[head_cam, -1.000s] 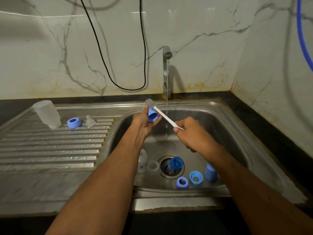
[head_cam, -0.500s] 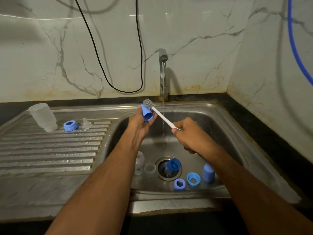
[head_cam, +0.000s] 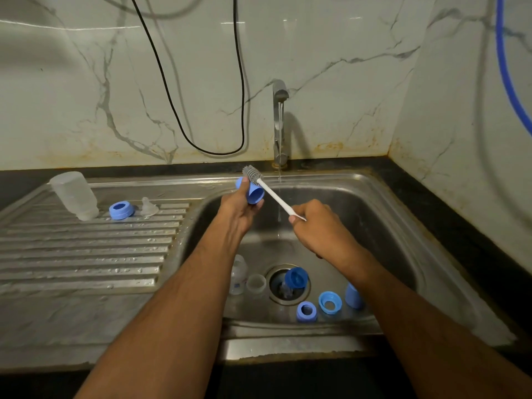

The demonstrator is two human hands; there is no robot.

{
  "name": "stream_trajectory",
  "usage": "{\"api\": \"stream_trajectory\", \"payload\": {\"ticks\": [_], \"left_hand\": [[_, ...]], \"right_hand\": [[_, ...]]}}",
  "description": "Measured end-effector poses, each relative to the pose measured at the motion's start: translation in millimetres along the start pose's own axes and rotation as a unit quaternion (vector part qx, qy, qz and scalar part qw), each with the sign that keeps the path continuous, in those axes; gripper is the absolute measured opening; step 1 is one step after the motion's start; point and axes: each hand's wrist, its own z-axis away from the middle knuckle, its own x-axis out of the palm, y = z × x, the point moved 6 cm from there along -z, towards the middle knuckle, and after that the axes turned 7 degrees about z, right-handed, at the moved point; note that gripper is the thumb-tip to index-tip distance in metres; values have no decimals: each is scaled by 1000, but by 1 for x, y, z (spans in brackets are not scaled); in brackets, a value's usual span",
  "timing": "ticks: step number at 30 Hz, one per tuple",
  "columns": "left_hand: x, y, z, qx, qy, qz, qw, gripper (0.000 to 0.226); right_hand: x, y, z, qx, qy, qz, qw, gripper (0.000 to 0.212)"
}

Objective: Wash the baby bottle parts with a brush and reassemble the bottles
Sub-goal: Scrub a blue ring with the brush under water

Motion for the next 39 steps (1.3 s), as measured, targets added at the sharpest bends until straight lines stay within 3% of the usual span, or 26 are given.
{"api": "stream_trajectory", "payload": {"ticks": [7, 13, 18, 25, 30, 32, 34, 36, 39], "left_hand": [[-13, 14, -5, 6, 23, 95, 995, 44], [13, -4, 12, 7, -26, 82, 996, 34], [-5, 16, 5, 19, -9, 152, 988, 43], [18, 3, 18, -1, -67, 151, 986, 40], [4, 17, 6, 21, -45, 153, 987, 47], [0, 16, 2, 26, -31, 98, 994, 38], [-3, 13, -1, 51, -27, -44, 997, 31], [-1, 11, -1, 105, -38, -197, 974, 36], [8, 6, 9, 169, -58, -335, 925, 41]], "right_hand": [[-2, 12, 9, 32, -63, -60, 996, 27], [-9, 2, 4, 19, -1, -55, 998, 25], [-5, 10, 14, 31, -74, -90, 993, 22], [-7, 6, 4, 39, -10, -92, 995, 26], [-6, 15, 11, 55, -82, -129, 987, 25], [-12, 20, 7, 53, -61, -115, 990, 26], [-22, 24, 2, 47, 1, -92, 995, 27], [-28, 25, 1, 28, 53, -55, 997, 27], [-25, 22, 1, 8, 56, -7, 998, 25]]}}
